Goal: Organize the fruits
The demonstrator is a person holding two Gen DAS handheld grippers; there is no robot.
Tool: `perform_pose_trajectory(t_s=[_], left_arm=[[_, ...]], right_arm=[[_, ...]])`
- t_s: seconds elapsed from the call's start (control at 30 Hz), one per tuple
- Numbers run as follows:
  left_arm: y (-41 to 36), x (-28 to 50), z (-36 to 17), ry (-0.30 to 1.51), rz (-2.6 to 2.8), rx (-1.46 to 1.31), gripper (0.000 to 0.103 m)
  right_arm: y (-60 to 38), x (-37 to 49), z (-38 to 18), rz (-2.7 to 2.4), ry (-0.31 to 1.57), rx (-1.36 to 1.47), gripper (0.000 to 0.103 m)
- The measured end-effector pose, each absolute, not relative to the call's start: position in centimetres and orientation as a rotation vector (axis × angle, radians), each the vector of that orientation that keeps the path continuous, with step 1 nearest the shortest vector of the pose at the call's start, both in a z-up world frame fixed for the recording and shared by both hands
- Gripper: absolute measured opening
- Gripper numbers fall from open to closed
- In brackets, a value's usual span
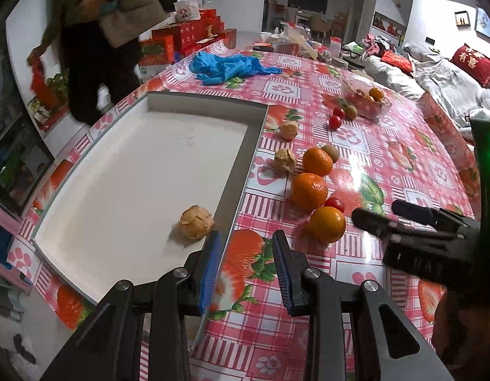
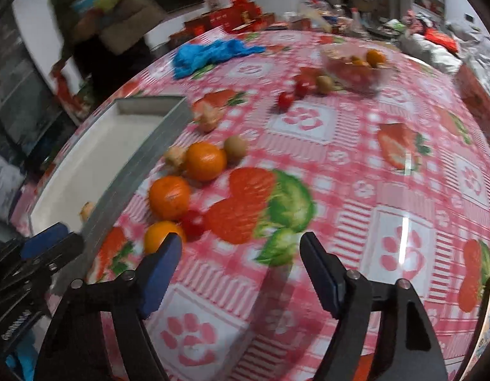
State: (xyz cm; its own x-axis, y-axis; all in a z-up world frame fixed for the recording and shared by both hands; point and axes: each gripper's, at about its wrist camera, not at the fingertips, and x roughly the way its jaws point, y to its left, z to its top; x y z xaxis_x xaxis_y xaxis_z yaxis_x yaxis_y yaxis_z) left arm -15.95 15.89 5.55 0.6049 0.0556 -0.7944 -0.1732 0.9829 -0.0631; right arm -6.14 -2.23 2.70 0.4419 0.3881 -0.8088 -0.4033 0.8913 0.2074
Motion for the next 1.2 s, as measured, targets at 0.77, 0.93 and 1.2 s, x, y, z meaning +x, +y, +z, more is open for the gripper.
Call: perform_pose_trajectory(t_s=[0.77, 0.93, 1.2], left_arm=[[10.5, -10.1, 2.1, 1.007, 0.018, -0.14, 0.042], [10.8, -10.4, 1.9, 1.01, 0.009, -0.167, 0.036], [13.2, -13.1, 3.8, 0.971, 0.048, -0.187, 0.036]], right_arm=[[-6.9, -4.7, 1.6, 0.421, 1.034, -0.02, 0.078], [-6.3, -5.1, 1.6, 0.443, 1.038, -0.044, 0.078], [-1.7, -5.8, 1.5, 0.557, 1.04, -0.105, 0.078]])
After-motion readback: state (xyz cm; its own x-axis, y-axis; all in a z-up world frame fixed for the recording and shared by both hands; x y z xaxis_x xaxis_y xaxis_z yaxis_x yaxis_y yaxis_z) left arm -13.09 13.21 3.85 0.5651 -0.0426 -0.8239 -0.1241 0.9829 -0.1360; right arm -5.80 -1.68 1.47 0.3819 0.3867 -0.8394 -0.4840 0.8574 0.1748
